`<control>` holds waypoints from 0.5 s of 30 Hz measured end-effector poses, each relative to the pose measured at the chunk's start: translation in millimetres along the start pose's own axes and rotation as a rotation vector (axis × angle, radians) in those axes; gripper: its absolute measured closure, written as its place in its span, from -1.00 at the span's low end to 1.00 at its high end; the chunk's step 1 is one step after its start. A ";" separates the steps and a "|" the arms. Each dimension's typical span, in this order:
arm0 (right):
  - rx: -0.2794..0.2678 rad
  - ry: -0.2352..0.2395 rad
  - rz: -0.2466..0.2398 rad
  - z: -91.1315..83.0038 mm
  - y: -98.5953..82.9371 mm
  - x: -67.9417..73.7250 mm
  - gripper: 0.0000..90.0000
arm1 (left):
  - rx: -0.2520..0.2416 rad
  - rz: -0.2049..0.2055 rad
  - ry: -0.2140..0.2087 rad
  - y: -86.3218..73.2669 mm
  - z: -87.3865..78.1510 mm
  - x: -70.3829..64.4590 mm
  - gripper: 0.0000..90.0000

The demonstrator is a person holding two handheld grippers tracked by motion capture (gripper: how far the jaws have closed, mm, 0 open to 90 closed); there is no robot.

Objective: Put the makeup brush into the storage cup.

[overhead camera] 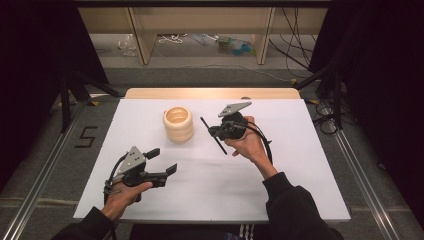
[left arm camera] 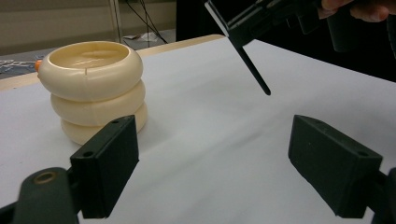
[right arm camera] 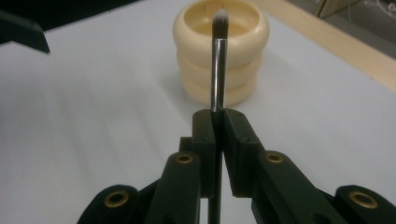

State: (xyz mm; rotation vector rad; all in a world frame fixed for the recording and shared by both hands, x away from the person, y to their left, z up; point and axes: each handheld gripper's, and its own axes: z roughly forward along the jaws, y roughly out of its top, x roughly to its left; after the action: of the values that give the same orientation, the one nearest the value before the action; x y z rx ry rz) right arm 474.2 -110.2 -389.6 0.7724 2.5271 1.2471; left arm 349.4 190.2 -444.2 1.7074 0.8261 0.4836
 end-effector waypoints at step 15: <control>-0.219 -0.029 0.025 1.8 6.5 -3.6 0.86 | 0.003 0.005 0.005 -0.4 0.4 0.4 -0.65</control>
State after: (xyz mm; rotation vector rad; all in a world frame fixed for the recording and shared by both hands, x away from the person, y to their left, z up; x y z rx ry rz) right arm 480.3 -107.7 -385.8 0.7660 2.3140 1.4793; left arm 349.9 190.2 -444.7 1.7122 0.8268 0.4910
